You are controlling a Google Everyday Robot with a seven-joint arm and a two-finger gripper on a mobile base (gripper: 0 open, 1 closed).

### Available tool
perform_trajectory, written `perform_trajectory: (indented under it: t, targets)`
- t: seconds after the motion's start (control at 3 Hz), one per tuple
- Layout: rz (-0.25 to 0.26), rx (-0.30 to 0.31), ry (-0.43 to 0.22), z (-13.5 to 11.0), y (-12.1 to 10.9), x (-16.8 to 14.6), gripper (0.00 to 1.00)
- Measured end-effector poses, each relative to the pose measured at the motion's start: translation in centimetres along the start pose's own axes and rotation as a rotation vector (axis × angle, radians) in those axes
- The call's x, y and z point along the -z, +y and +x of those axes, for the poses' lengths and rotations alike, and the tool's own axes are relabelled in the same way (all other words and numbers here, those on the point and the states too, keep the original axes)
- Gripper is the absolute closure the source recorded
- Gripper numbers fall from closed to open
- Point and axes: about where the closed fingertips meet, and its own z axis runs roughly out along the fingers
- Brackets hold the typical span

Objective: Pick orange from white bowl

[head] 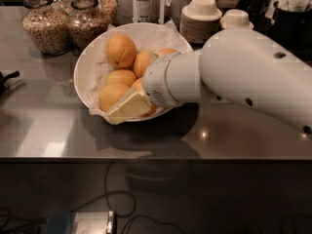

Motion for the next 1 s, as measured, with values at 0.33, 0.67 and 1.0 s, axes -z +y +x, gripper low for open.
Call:
perform_trajectory:
  t: [0.33, 0.67, 1.0]
  targets:
    - [0.035, -0.032, -0.006, 1.1, 0.6, 1.0, 0.0]
    - [0.035, -0.032, -0.006, 0.7, 0.8, 1.0, 0.0]
    - [0.076, -0.07, -0.012, 2.5, 1.4, 1.9, 0.0]
